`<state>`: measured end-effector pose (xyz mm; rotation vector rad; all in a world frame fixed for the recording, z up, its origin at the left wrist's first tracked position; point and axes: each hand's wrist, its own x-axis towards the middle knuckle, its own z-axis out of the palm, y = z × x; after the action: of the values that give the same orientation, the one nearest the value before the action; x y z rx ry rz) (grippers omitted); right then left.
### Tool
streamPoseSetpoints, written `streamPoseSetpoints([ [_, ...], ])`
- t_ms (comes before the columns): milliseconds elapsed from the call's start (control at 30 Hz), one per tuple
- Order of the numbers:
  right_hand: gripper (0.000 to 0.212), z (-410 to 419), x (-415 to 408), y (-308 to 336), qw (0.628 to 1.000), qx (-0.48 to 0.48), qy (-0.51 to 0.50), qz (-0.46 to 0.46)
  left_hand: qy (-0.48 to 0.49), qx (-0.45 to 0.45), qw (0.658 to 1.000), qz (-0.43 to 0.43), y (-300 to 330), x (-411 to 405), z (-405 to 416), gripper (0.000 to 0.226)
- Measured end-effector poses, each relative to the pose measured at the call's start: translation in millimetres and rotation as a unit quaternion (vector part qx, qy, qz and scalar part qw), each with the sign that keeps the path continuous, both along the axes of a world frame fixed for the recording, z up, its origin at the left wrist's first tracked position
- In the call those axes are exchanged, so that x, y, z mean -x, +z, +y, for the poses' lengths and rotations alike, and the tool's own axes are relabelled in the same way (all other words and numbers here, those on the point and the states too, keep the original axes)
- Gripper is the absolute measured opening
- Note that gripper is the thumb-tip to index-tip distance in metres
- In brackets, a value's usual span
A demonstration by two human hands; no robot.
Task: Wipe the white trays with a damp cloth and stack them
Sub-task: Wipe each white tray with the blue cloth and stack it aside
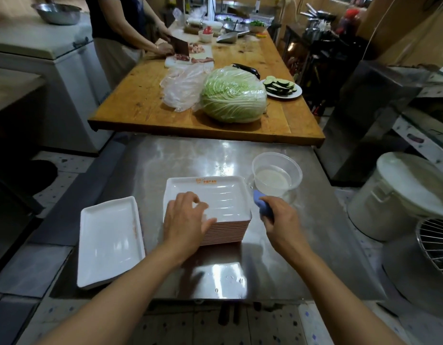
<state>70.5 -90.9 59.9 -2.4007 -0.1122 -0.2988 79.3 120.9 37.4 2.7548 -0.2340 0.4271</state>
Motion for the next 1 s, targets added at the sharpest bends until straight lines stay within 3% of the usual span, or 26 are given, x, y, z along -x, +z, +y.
streamPoseSetpoints([
  [167, 0.021, -6.5, 7.1, -1.6, 1.000, -0.015, -0.019, 0.009, -0.082, -0.100, 0.991, -0.012, 2.1, 0.1, -14.2, 0.024],
  [400, 0.017, -8.7, 14.3, -0.6, 0.996, -0.057, -0.060, -0.013, -0.115, -0.078, 0.988, -0.064, 11.0, 6.4, -11.5, 0.026],
  [500, 0.020, -6.8, 16.6, 1.9, 0.995, -0.065, -0.079, -0.009, -0.112, -0.056, 0.989, -0.077, 17.3, 10.5, -9.8, 0.015],
  [767, 0.013, 9.8, 33.8, 34.5, 0.985, -0.106, -0.106, -0.082, -0.066, 0.065, 0.989, -0.113, 71.3, 37.4, 4.5, 0.010],
  [900, 0.018, 36.5, 45.6, 68.8, 0.977, -0.118, -0.090, -0.151, -0.032, 0.206, 0.974, -0.088, 95.7, 55.9, 24.2, 0.029],
  [1000, 0.027, 63.8, 57.6, 88.7, 0.975, -0.140, -0.059, -0.165, -0.020, 0.312, 0.948, -0.058, 101.7, 65.7, 41.1, 0.015],
])
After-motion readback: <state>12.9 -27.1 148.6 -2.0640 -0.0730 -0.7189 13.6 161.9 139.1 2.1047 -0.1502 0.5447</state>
